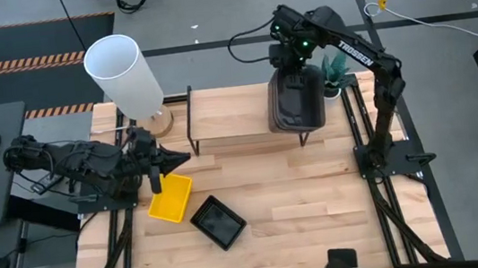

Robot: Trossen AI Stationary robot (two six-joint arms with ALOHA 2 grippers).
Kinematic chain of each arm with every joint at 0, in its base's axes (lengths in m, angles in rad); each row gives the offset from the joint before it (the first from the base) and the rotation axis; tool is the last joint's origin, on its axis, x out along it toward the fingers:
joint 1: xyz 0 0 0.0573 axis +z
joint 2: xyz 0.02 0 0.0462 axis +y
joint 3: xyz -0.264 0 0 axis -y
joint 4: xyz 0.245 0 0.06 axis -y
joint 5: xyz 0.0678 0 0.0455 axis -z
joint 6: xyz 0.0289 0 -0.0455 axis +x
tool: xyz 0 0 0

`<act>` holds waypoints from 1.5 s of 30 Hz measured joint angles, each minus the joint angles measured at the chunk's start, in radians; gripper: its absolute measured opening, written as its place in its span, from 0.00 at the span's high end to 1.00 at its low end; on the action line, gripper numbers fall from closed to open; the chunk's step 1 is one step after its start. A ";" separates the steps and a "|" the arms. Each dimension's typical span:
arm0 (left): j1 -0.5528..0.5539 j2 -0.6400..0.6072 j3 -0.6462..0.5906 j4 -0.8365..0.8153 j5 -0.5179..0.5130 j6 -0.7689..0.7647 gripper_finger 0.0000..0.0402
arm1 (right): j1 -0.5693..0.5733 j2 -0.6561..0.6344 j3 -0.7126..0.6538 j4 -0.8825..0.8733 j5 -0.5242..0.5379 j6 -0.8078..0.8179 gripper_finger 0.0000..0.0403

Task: Stack baskets on shelf by color
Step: Put the stacked transparent black bins on the shelf

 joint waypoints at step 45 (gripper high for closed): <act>0.028 0.000 0.000 0.022 -0.008 -0.085 0.97 | 0.060 -0.018 -0.001 0.084 0.167 0.071 0.67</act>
